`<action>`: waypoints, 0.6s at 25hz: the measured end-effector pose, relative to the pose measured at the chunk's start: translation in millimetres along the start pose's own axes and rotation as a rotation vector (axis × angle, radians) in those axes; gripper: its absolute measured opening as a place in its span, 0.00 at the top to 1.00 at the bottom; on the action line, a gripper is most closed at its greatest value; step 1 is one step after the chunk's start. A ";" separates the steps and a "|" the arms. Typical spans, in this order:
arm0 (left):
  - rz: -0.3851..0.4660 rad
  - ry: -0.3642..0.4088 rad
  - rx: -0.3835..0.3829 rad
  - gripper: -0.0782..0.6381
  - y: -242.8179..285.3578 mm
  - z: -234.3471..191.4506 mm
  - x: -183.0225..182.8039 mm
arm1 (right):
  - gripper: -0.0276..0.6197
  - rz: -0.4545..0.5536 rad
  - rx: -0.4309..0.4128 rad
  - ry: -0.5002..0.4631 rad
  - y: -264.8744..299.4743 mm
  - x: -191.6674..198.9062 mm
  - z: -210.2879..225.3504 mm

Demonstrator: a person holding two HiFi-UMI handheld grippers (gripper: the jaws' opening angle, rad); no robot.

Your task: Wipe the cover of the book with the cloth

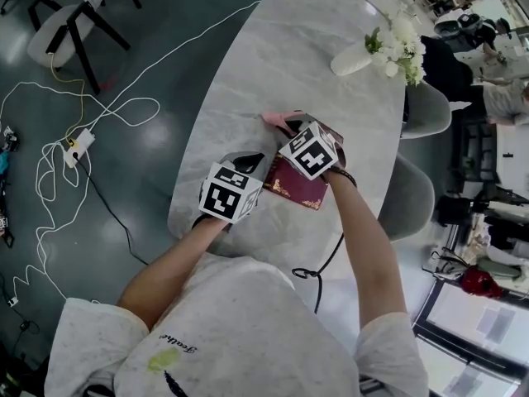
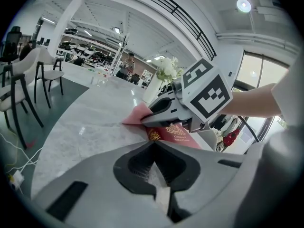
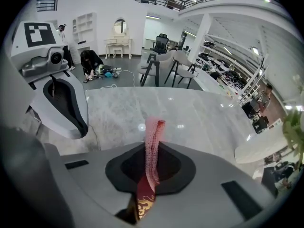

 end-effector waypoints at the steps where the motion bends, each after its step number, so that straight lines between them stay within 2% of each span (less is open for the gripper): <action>1: 0.000 0.002 0.000 0.88 0.1 0.6 0.1 | 0.93 0.002 -0.001 -0.002 -0.2 0.1 -0.7; 15: -0.002 -0.002 -0.026 0.88 -3.7 4.6 2.7 | 0.93 0.011 -0.024 -0.035 -3.9 2.6 -10.8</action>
Point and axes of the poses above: the fingertips, and each gripper's own axes: y forward along the fingers, z to its right, x out of its underside, the point moved 5 cm from there along -y, backward along the fingers, and after that the axes turned 4 degrees about -z, right-handed, at the moved point
